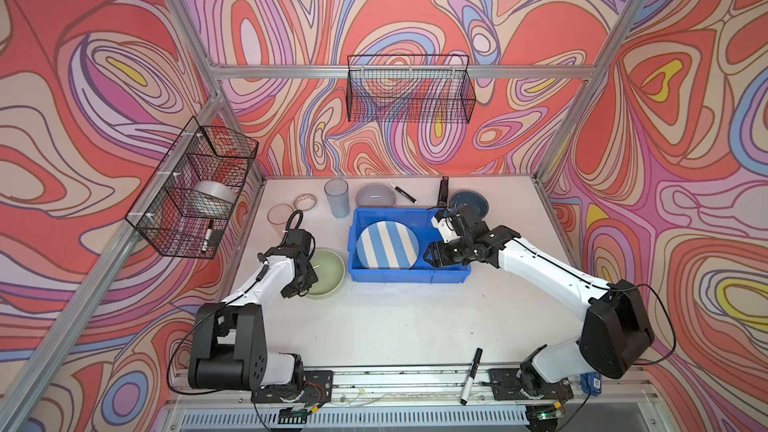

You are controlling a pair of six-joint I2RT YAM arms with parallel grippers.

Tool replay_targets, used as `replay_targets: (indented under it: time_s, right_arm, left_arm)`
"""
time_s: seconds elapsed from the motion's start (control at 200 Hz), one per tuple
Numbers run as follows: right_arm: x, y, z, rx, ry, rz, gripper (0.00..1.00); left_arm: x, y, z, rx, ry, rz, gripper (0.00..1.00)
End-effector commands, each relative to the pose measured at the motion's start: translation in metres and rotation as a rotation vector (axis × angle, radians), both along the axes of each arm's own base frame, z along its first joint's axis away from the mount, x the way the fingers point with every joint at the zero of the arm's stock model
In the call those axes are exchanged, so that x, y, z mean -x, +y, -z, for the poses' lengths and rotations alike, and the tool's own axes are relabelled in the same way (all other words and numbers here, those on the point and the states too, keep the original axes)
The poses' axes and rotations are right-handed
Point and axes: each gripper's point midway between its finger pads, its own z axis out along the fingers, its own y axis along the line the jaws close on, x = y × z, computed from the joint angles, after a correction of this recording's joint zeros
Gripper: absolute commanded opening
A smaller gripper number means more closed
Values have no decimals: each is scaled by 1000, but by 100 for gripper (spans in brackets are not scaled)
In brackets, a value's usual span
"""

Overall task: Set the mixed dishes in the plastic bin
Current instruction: 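Lift the green bowl with the left gripper and carry it over the bin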

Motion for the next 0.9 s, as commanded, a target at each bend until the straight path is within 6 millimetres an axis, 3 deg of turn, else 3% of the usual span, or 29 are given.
replay_targets:
  time_s: [0.0,0.22,0.656,0.891]
  right_arm:
    - [-2,-3,-2,6,-2,10,61]
    - [-2,-3,-6,2,-11,11,61]
    - [-5,0,-24,-32,-54,10,61]
    - [-2,-11,-30,-4,-82,36,61]
  left_arm:
    - [-1,1,2,0,-2,4,9]
    - [-6,0,-11,6,-35,3,1]
    - [-16,16,-72,-87,-134,-12,0]
    - [-16,23,-105,-146,-130,26,0]
